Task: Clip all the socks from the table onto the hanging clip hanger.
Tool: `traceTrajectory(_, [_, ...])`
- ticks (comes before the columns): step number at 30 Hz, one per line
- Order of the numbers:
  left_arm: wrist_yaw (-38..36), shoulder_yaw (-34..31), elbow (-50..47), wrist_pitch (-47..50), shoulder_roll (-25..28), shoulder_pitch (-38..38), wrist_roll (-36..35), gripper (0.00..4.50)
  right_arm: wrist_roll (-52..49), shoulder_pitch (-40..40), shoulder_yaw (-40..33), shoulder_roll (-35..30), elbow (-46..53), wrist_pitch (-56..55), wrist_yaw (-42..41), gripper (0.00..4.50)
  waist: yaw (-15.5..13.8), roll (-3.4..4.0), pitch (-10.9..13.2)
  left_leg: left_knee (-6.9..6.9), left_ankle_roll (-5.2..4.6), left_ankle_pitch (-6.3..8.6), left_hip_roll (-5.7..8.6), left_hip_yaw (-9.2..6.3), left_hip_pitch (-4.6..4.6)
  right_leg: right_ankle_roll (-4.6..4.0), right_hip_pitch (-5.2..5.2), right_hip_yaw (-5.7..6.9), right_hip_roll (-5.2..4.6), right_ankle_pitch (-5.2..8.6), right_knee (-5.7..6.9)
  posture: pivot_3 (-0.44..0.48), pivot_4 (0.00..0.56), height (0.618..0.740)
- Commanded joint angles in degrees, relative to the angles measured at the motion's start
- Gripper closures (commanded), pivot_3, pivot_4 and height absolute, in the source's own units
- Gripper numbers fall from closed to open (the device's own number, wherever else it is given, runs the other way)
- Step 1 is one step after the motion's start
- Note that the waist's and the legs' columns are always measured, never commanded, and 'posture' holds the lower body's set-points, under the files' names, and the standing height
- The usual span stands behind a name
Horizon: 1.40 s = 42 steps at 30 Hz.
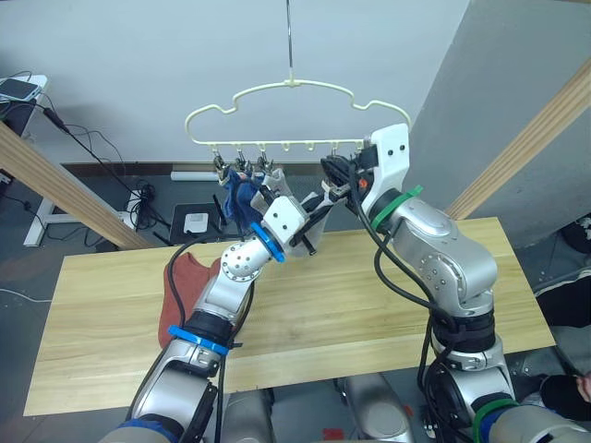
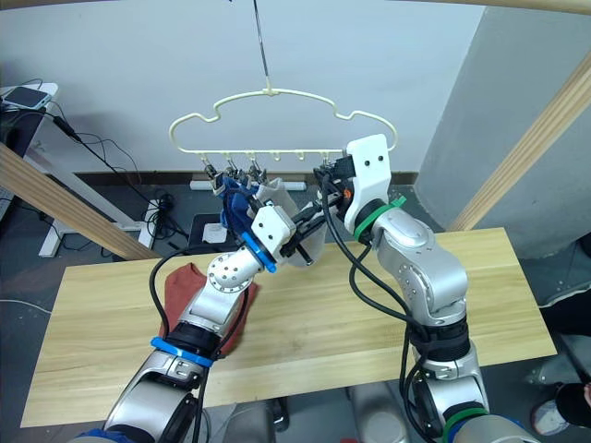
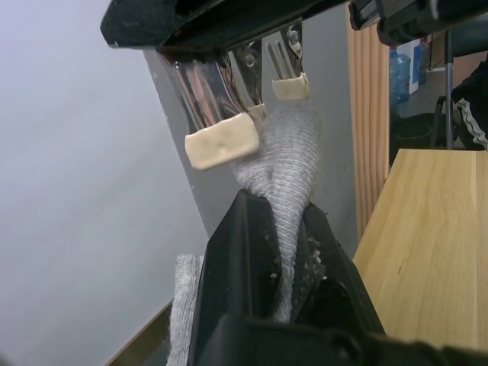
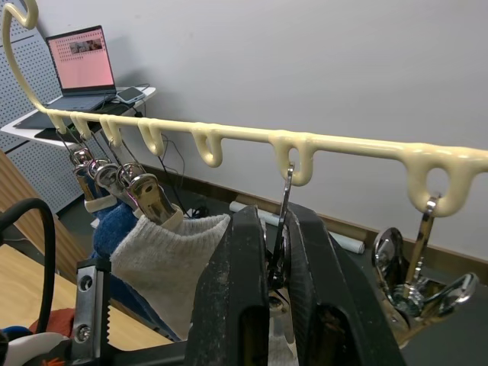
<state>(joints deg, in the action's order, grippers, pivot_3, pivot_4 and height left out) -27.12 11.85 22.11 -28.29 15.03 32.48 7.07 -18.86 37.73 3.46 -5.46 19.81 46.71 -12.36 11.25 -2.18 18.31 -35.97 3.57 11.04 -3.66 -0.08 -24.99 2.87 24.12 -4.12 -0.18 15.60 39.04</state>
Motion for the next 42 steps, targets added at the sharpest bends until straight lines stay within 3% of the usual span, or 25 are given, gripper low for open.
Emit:
traceTrajectory(1, [0.2,-0.4,-2.1,-2.1,0.0,0.2,-0.6,4.5,0.2,0.5,0.1,-0.3,2.2,-2.0,-0.2,4.47,0.0,0.0,0.0,0.0,0.0,0.0,0.0,0.0,0.0,0.0,0.0,0.0,0.0,0.0,0.0,-0.305,0.304,0.732])
traceTrajectory(22, [1.2,-1.7,-3.1,1.0,-2.7,1.0,-1.7,4.5,-2.2,-0.3,-0.4,0.8,2.6,1.2,-0.2,4.47,0.0,0.0,0.0,0.01,0.0,0.0,0.0,0.0,0.0,0.0,0.0,0.0,0.0,0.0,-0.01,-0.305,0.302,0.732])
traceTrajectory(23, [1.2,-1.7,-3.1,1.1,-2.7,1.0,-1.7,4.5,-2.5,-0.3,-0.6,0.9,2.8,1.3,-0.2,3.91,0.0,0.0,0.0,0.01,0.0,0.0,0.0,0.0,0.0,0.0,0.0,0.0,0.0,0.0,-0.01,-0.305,0.302,0.732])
traceTrajectory(25, [1.3,-1.8,-3.2,1.4,-2.8,0.9,-1.8,4.5,-2.8,-0.3,-0.9,1.1,3.0,1.5,-0.2,3.38,0.0,0.0,0.0,0.01,0.0,0.0,0.0,0.0,0.0,0.0,0.0,0.0,0.0,0.0,-0.01,-0.305,0.302,0.732])
traceTrajectory(30, [0.9,-1.9,-3.4,2.8,-3.0,0.8,-2.6,4.5,-2.6,-1.0,-0.5,-0.9,5.2,2.3,-1.0,1.5,0.0,0.0,0.0,0.0,0.0,0.0,0.0,0.0,-0.01,0.0,0.0,0.0,0.0,0.0,-0.01,-0.305,0.302,0.732])
traceTrajectory(34, [-2.6,-1.8,-4.8,6.9,-3.0,-0.5,-6.2,4.5,-4.4,-3.6,0.6,-4.9,10.7,4.3,-3.9,1.5,0.0,0.0,0.0,0.02,0.0,0.0,0.0,-0.01,-0.02,0.01,0.0,0.01,0.0,0.01,-0.04,-0.305,0.302,0.732])
traceTrajectory(42, [-9.3,-2.2,-12.1,16.3,0.3,-3.3,-11.2,2.05,-5.2,-8.4,1.5,-12.9,20.3,4.9,-7.3,1.46,0.1,0.0,0.0,0.02,0.0,0.0,-0.01,-0.01,0.0,0.27,0.0,0.01,0.02,0.16,-0.03,-0.311,0.308,0.732])
